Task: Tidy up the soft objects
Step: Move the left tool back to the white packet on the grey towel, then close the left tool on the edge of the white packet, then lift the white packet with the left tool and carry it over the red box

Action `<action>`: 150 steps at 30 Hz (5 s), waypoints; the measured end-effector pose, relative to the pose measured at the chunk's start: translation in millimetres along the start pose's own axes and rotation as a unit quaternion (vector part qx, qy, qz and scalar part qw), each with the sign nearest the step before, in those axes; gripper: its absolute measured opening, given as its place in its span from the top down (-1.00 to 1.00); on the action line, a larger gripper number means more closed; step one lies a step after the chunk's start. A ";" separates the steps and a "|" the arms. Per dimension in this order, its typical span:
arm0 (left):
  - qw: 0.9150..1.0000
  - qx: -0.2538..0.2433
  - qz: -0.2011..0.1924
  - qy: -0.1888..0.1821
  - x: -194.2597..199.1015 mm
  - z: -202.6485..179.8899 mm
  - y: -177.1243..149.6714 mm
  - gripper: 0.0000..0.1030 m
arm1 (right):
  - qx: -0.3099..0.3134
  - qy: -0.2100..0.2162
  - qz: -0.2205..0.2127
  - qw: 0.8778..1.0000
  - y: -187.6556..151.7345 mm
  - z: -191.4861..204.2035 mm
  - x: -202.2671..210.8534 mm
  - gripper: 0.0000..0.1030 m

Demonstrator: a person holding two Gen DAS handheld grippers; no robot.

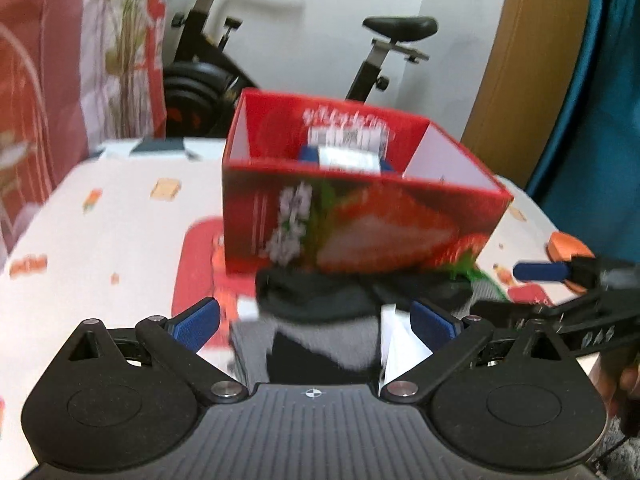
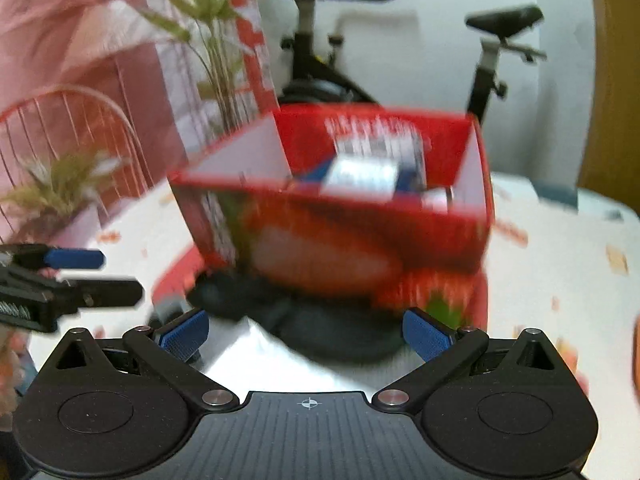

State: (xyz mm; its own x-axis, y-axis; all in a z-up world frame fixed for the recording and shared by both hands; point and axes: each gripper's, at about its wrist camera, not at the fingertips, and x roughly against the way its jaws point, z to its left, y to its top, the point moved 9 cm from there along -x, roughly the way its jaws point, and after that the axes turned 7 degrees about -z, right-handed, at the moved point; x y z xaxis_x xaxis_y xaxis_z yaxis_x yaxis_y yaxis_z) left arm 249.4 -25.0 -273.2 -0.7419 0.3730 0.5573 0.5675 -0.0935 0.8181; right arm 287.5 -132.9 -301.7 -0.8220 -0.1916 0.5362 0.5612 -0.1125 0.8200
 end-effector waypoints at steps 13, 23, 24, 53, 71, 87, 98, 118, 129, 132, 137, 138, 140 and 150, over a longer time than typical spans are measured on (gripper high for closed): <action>0.999 0.020 0.007 0.035 5.6 3.6 -36.3 -0.60 | -0.032 0.022 0.009 0.999 -62.2 3.8 7.9 -0.56; 1.000 0.023 0.020 0.003 0.4 -6.8 -50.7 0.11 | -0.057 0.041 0.023 0.997 -71.1 5.9 9.2 -0.47; 1.000 0.019 0.022 0.000 -0.2 -8.9 -52.6 0.12 | -0.062 0.033 0.029 0.997 -74.2 3.3 7.4 -0.48; 0.994 0.075 0.036 -0.073 -24.6 -28.0 -56.9 0.26 | -0.073 0.029 0.027 0.997 -84.8 -2.2 -15.8 -0.60; 0.995 0.052 0.042 -0.075 -30.0 -24.0 -66.7 0.30 | -0.085 0.072 0.011 0.994 -84.3 1.3 -15.9 -0.31; 0.995 0.036 0.071 -0.062 -20.4 -22.9 -70.9 0.36 | -0.093 0.077 0.017 0.993 -84.3 1.5 -18.5 0.06; 0.989 0.078 0.098 -0.077 -20.0 -24.0 -80.4 0.48 | -0.075 0.084 0.017 0.994 -82.6 10.1 -11.8 0.16; 0.995 0.047 0.000 -0.085 2.0 -28.9 -25.2 0.50 | -0.028 0.077 -0.060 0.995 -20.5 13.4 16.5 0.35; 0.992 0.033 -0.070 -0.101 4.9 -31.5 49.8 0.50 | 0.004 0.062 -0.121 0.991 56.8 12.7 24.6 0.35; 0.991 0.015 -0.076 -0.107 -4.3 -33.0 67.1 0.50 | -0.014 0.063 -0.118 0.991 76.9 5.4 17.4 0.35; 0.989 0.040 -0.080 -0.115 -32.0 -23.7 88.3 0.50 | -0.022 0.053 -0.112 0.992 102.7 -4.4 -5.4 0.35; 0.990 0.035 -0.084 -0.111 -36.8 -23.7 93.3 0.50 | -0.021 0.050 -0.112 0.992 106.4 -5.6 -10.3 0.35; 0.990 0.031 -0.086 -0.104 -48.1 -21.1 103.4 0.50 | -0.026 0.045 -0.111 0.992 117.8 -10.7 -22.9 0.35; 0.995 0.053 -0.021 -0.080 -125.7 -8.1 125.1 0.50 | -0.089 0.028 -0.040 0.995 136.4 -51.1 -103.1 0.32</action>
State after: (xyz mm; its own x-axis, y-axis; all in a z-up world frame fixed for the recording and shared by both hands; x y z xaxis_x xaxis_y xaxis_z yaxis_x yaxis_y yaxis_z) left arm 410.7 -91.0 -239.7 -0.7040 0.5168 0.4871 0.5790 0.0205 0.8151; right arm 453.7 -178.3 -255.3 -0.8609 -0.2284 0.4546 0.5064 -0.2988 0.8089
